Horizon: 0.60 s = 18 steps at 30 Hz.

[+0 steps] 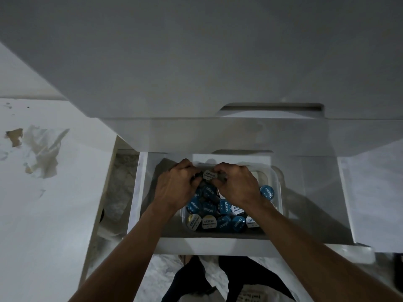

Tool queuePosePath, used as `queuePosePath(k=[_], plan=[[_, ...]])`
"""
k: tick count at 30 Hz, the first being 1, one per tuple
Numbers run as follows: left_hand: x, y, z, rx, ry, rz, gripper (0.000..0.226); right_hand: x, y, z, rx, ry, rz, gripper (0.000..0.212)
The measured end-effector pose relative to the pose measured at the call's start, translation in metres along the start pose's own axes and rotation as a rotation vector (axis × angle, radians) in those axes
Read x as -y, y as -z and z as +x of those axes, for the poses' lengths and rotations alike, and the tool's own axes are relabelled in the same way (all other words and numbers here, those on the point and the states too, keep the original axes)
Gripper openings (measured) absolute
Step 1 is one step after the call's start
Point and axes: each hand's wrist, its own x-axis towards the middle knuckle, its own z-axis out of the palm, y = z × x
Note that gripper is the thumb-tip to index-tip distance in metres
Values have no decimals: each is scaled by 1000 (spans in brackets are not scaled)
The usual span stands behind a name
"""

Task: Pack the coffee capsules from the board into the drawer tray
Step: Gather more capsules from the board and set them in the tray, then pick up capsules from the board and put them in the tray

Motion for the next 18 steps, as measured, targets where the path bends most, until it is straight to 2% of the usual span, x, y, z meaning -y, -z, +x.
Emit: queuePosePath(k=[7,11,18], plan=[[3,9,-13,-81,39,-160,22,4,3,-16,-88,-38,181,29],[1,17,-24,-105,69,-266,24,14,4,-35,-147,-88,321,40],[-26,25,-34,-109,-5,-418,24,25,18,-78,-307,-158,538,37]])
